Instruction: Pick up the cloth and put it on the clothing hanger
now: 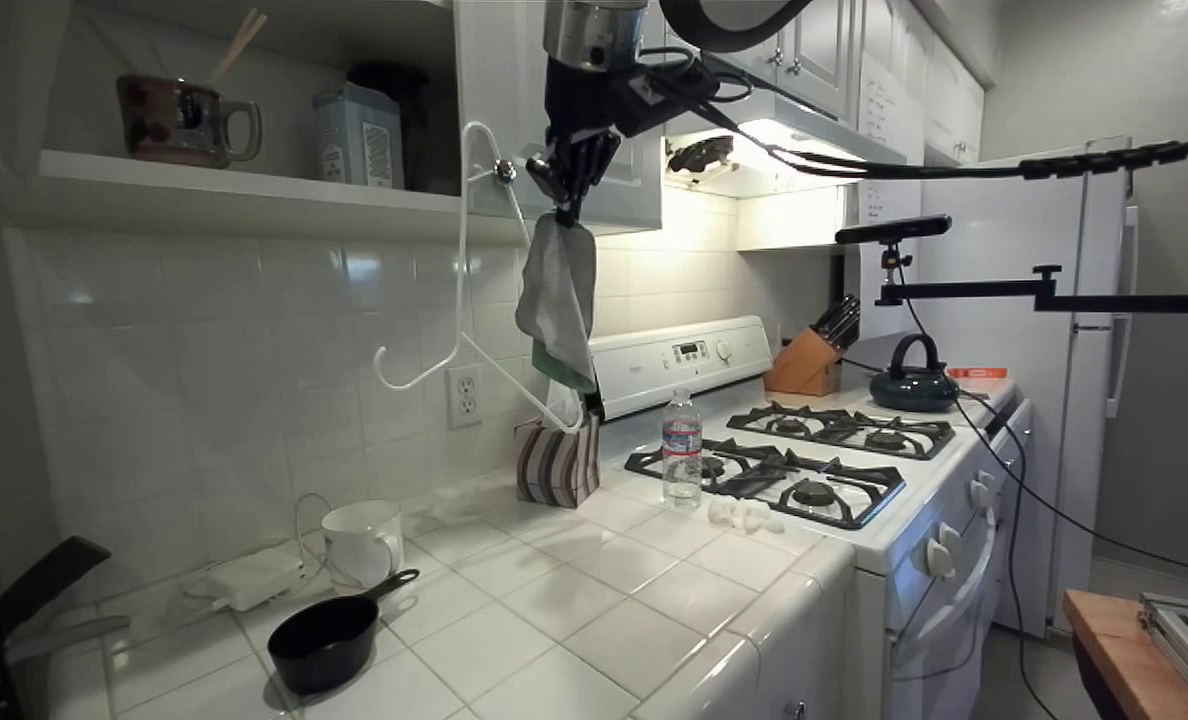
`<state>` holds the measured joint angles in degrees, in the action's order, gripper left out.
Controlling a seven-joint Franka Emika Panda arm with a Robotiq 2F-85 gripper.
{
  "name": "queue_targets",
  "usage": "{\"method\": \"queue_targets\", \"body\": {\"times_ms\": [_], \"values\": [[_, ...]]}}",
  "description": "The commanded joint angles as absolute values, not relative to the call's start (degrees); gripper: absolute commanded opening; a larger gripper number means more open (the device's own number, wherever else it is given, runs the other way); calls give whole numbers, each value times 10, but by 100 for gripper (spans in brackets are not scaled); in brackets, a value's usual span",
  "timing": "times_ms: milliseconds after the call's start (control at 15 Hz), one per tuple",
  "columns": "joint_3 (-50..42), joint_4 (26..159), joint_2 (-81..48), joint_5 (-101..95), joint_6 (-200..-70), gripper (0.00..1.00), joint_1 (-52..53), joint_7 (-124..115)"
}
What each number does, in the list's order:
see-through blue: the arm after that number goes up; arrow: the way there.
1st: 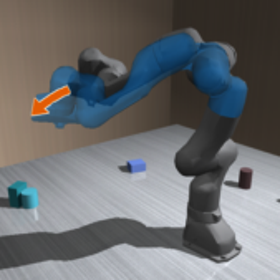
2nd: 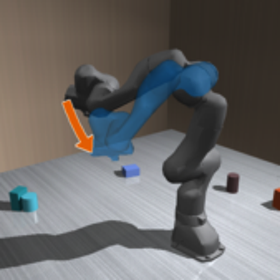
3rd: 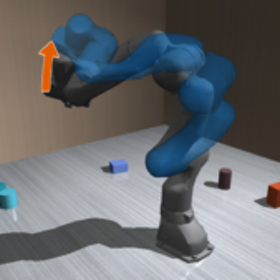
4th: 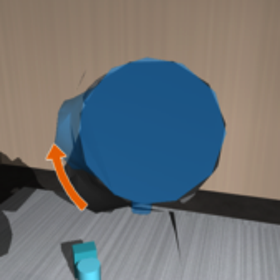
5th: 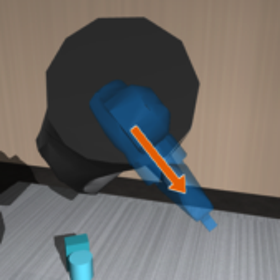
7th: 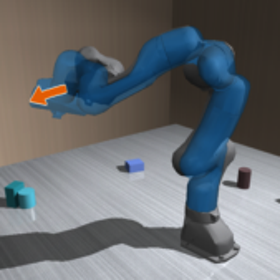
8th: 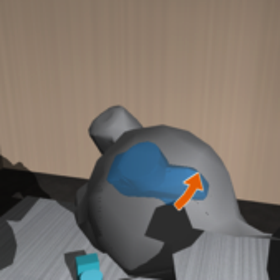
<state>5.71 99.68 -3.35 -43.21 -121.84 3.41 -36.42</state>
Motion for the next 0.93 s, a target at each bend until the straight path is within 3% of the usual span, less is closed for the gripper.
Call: {"method": "queue_targets", "body": {"times_ms": [0,867], "values": [[48,993,-43,-494,-1216,1,47,-418],[37,1010,-106,-727,-1286,1,60,-679]]}}
